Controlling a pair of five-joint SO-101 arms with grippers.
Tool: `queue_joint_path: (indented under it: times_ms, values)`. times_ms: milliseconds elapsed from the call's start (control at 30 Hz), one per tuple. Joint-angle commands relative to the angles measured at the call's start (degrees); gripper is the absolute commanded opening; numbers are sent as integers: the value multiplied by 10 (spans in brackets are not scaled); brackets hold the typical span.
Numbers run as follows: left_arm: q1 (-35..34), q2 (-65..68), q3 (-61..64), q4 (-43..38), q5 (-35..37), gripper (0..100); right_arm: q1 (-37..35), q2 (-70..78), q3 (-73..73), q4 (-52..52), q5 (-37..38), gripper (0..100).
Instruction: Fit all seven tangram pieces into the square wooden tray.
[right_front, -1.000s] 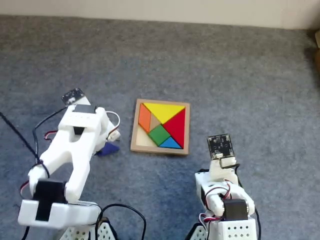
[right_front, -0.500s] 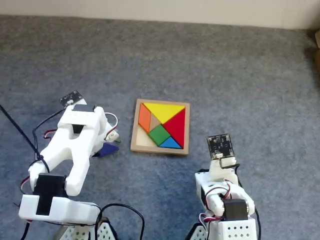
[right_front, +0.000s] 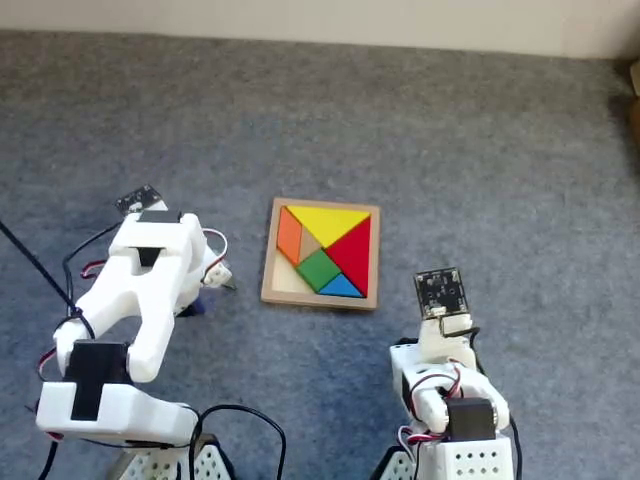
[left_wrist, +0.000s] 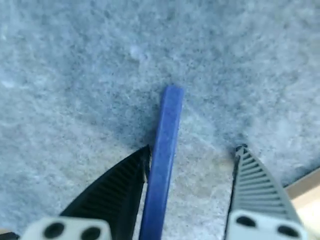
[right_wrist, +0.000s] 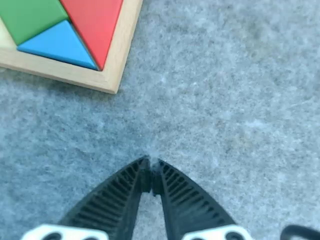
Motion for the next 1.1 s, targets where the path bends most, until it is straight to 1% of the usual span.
queue_joint_path:
  times_ms: [0, 67, 133, 233, 333, 367, 433, 500, 700, 800, 967, 1067]
  values:
    - [-6, 5, -6, -8, -5, 259, 6, -19, 82, 6, -3, 17]
    - [-6, 5, -6, -9, -5, 257, 6, -19, 82, 6, -3, 17]
    - [-6, 5, -6, -8, -5, 230, 6, -19, 82, 6, -3, 17]
    - [-6, 5, -6, -8, -5, 141, 6, -19, 82, 6, -3, 17]
    - [-6, 5, -8, -8, -5, 18, 6, -19, 82, 6, -3, 17]
    - [-6, 5, -9, -8, -5, 0, 6, -19, 82, 6, -3, 17]
    - [-4, 5, -10, -8, -5, 24, 6, -19, 82, 6, -3, 17]
    - [-3, 5, -10, -9, -5, 6, 6, -19, 82, 6, -3, 17]
    - [3, -4, -29, -4, -9, 6, 6, -19, 82, 6, -3, 17]
    - [29, -24, -43, -4, -69, 6, 6, -19, 82, 6, -3, 17]
    - [100, -73, -59, -5, -155, 6, 6, -19, 82, 6, -3, 17]
    - [132, -84, -77, -6, -241, 6, 6, -19, 82, 6, -3, 17]
